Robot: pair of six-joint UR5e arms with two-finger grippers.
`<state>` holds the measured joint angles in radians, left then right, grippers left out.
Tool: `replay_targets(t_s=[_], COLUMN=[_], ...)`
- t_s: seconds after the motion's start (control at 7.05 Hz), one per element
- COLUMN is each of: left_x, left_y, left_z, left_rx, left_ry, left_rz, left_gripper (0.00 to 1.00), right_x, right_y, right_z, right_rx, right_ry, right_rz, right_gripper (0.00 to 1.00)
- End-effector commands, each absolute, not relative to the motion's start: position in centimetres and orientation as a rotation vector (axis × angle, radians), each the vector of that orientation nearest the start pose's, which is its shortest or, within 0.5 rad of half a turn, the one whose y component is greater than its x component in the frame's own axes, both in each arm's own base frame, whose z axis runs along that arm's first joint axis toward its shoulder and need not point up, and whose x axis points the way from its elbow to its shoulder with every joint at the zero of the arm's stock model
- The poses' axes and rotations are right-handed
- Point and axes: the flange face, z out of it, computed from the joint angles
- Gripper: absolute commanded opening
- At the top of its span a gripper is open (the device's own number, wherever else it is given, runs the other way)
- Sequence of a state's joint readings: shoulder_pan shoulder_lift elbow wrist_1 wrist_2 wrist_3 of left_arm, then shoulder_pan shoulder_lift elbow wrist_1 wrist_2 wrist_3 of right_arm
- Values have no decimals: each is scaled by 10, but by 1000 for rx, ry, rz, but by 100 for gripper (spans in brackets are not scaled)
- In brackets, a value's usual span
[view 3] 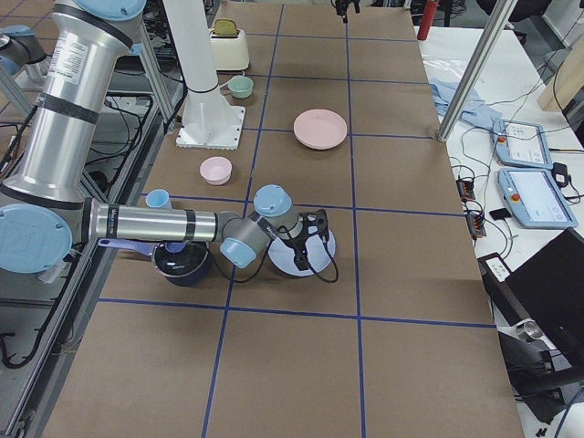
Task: Stack three plates with pink and blue
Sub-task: 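Open the left gripper and withdraw it from the plates, then grip the light blue plate's rim with the right gripper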
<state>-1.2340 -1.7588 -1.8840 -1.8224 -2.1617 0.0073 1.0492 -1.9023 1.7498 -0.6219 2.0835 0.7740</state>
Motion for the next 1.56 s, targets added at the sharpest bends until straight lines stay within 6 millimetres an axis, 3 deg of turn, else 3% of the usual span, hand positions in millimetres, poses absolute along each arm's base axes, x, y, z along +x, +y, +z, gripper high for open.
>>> replay_targets(t_s=[0.0,0.14,0.43,0.85,1.13,1.28,1.42], left_x=[32,33,32,33,33,33,33], left_y=[-565,-564,-564,-562,-562,-560,-560], left_z=[438,438,438,442,443,447,447], left_rx=[653,652,649,643,641,634,633], left_ry=[611,613,615,615,615,618,618], left_rz=[626,627,618,616,615,614,612], left_gripper=[100,100,100,100,100,100,100], right_x=[-140,-142,-138,-147,-154,-163,-179], right_y=[-356,-353,-346,-352,-362,-372,-386], right_z=[636,647,682,676,661,632,588], right_rx=[322,323,327,325,343,366,333], right_ry=[-810,-804,-794,-814,-841,-879,-954], right_rz=[10,4,6,24,22,24,32], right_gripper=[93,83,48,0,0,0,0])
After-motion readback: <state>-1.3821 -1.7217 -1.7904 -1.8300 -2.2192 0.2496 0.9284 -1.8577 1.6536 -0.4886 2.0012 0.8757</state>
